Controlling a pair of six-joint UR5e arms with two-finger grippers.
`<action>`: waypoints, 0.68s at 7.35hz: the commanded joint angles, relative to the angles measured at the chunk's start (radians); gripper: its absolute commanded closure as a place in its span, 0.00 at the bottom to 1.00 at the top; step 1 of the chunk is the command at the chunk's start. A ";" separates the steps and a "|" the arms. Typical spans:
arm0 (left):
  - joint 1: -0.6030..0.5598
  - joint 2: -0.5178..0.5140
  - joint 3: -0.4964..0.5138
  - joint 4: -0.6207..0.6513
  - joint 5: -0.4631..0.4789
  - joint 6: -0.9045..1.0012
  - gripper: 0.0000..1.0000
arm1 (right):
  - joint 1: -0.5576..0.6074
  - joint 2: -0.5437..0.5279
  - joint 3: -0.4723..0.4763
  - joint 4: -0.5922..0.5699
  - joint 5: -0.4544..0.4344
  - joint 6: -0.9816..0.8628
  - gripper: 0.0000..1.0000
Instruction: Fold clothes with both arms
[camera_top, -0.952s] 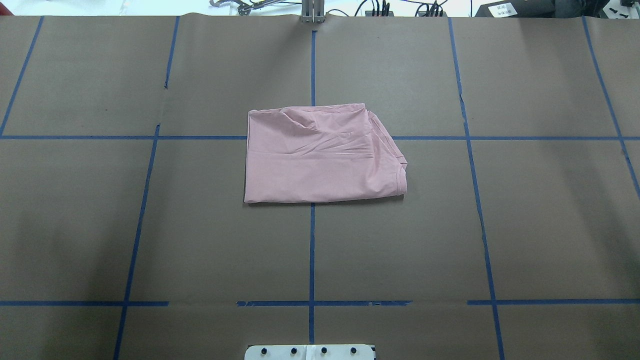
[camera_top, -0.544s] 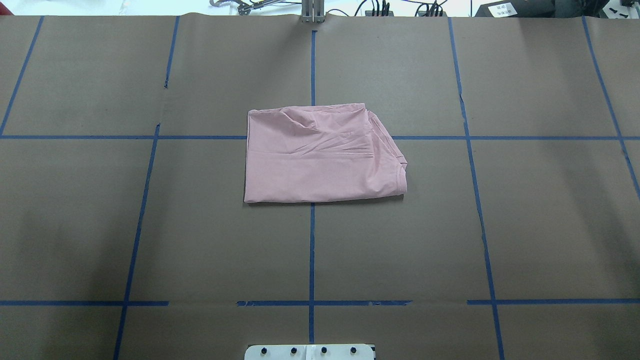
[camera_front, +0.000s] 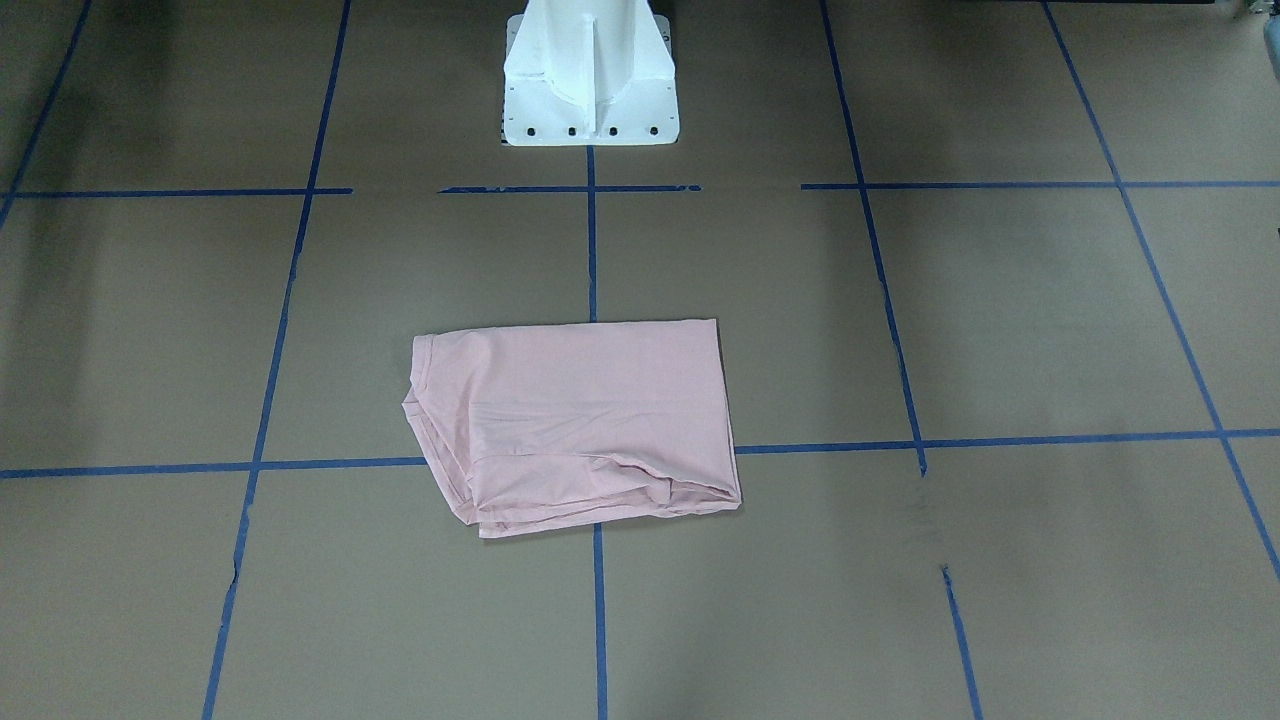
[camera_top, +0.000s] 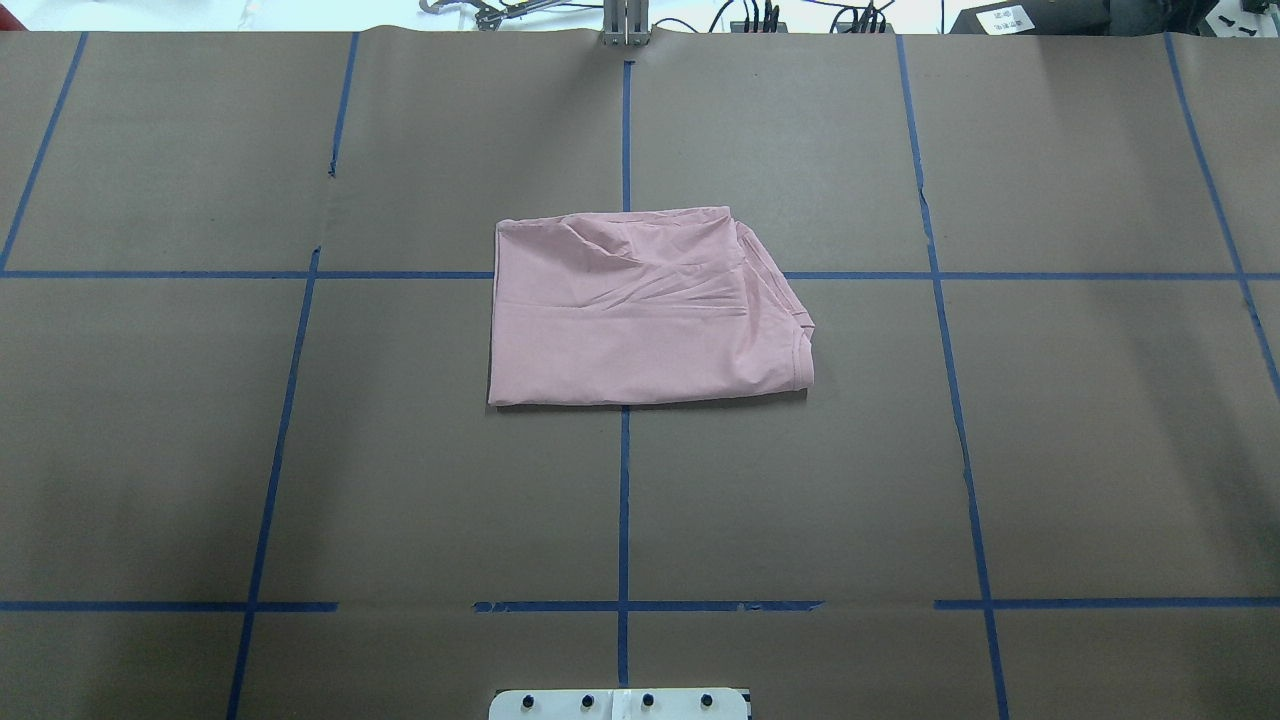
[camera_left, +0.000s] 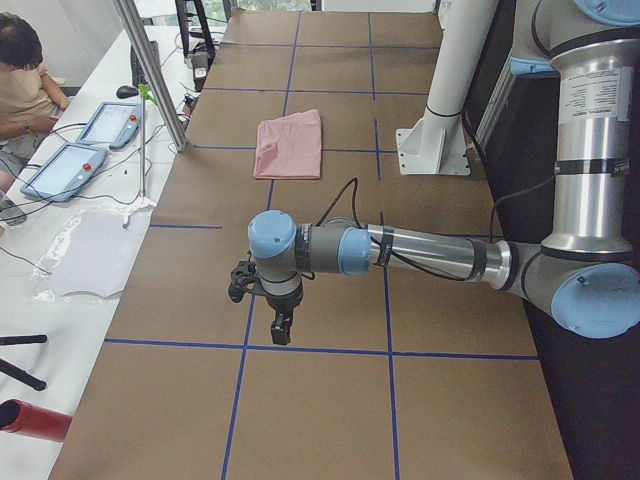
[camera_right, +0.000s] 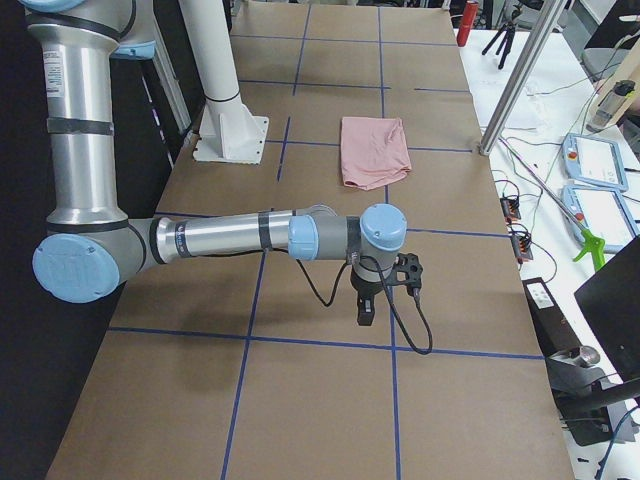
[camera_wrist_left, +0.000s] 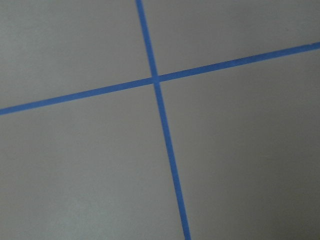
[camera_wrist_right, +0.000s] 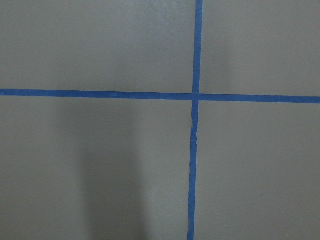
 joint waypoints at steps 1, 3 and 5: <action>-0.029 0.010 0.026 -0.005 -0.040 0.001 0.00 | 0.001 -0.006 -0.005 -0.003 0.000 0.000 0.00; -0.029 0.010 0.027 -0.008 -0.065 0.001 0.00 | 0.001 -0.005 -0.002 -0.002 0.002 0.002 0.00; -0.028 0.007 0.020 -0.012 -0.065 0.001 0.00 | 0.001 -0.006 -0.006 -0.002 0.016 0.002 0.00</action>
